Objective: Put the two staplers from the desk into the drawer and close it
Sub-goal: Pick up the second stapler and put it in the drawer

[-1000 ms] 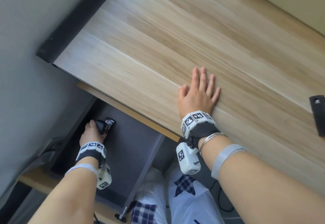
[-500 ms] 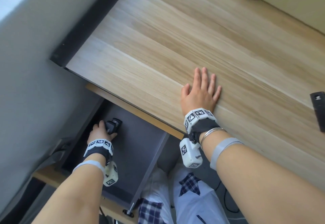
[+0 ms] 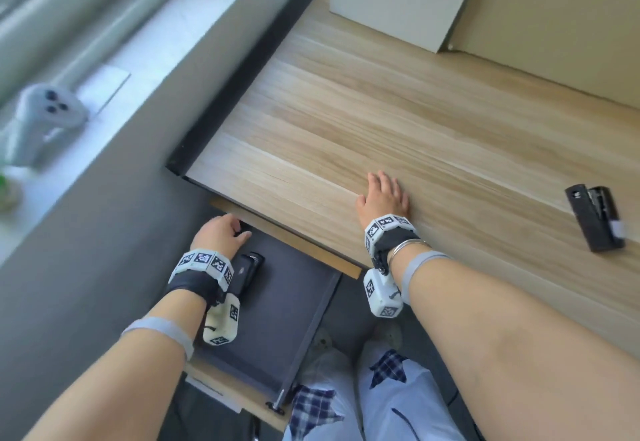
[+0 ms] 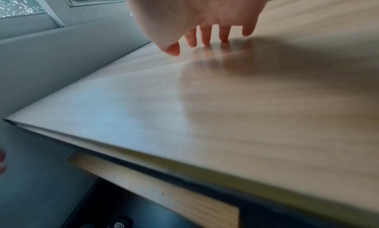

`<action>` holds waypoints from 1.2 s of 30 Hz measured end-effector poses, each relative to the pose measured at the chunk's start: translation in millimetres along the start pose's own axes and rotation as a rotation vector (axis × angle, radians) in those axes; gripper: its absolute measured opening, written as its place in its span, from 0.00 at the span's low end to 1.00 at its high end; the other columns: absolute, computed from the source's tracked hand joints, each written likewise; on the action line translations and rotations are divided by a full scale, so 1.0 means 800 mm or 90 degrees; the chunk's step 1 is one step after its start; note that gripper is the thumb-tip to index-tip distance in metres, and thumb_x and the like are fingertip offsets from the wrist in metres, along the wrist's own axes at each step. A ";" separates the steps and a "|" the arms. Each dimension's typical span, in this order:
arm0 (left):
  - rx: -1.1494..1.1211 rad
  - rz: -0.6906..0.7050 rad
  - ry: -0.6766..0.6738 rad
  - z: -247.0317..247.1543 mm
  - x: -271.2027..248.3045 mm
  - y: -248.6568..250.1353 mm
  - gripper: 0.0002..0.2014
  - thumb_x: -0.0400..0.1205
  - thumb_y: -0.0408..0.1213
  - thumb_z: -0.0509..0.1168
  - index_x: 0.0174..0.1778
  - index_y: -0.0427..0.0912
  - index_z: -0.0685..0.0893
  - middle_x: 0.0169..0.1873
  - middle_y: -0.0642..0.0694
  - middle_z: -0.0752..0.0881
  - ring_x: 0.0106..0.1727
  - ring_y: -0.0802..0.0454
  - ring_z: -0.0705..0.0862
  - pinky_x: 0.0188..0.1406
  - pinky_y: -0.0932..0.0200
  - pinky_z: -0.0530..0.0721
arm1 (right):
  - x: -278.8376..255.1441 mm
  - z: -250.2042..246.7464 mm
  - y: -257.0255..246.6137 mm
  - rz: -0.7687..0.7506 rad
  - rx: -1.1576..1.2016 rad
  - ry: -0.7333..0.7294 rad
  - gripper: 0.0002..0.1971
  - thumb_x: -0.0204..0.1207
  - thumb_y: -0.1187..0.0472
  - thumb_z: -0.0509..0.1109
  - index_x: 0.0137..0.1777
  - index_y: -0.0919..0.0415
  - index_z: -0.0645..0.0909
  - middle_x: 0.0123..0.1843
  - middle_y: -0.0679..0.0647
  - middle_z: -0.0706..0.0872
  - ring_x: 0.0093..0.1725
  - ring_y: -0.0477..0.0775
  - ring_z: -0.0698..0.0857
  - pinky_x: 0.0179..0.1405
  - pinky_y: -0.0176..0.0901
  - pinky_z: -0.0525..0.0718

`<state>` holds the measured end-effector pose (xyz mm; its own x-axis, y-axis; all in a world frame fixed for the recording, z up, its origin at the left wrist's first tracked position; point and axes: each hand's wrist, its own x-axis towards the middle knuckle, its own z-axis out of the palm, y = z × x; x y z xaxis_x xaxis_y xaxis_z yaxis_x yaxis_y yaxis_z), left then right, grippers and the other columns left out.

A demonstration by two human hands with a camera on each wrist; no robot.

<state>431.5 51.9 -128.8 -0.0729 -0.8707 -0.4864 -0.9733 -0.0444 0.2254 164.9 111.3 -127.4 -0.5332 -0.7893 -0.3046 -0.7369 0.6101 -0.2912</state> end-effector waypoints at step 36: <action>0.095 0.308 -0.152 0.068 0.000 0.481 0.15 0.82 0.39 0.60 0.60 0.37 0.81 0.58 0.36 0.87 0.57 0.38 0.85 0.53 0.52 0.82 | 0.062 -0.191 0.380 0.469 0.127 -0.003 0.34 0.77 0.66 0.69 0.80 0.63 0.58 0.74 0.64 0.68 0.72 0.66 0.74 0.71 0.56 0.73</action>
<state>44.9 61.5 -88.1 -0.5497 -0.6387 -0.5384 -0.8353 0.4177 0.3574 -148.8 247.1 -92.6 -0.8560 -0.1733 -0.4871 -0.1022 0.9803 -0.1693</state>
